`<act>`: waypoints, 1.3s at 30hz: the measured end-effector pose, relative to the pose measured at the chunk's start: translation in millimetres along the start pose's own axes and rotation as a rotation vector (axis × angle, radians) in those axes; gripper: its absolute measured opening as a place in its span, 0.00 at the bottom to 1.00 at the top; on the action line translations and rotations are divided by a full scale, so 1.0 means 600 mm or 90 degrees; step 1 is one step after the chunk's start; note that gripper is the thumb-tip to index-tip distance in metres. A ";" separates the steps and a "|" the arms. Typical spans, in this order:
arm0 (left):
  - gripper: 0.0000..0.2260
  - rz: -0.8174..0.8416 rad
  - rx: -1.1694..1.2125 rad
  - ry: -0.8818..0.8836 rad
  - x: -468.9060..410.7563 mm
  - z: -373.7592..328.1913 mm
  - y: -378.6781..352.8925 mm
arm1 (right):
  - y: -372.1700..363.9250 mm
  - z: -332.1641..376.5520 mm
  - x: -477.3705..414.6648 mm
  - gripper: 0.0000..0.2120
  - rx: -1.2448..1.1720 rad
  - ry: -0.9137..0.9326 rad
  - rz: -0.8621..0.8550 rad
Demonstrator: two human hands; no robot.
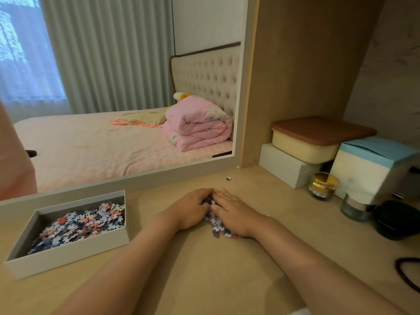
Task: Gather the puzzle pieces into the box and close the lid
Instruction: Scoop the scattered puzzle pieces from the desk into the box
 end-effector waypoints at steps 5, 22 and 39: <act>0.26 -0.028 0.040 0.032 0.038 0.006 0.010 | 0.004 0.026 0.019 0.24 -0.294 -0.021 -0.024; 0.32 0.027 -0.059 0.041 0.099 -0.025 0.003 | -0.031 0.050 0.101 0.30 0.039 -0.055 0.029; 0.29 0.029 -0.087 0.076 0.040 0.034 0.005 | 0.079 -0.037 -0.066 0.30 0.098 -0.118 0.013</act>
Point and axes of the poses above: each hand's wrist, its own x-axis away from the middle knuckle, its own y-axis out of the back of the hand, z = x × y, the point moved 7 cm from there along -x, towards the middle knuckle, and after that the axes turned 2 degrees about -x, right-handed, at the moved point
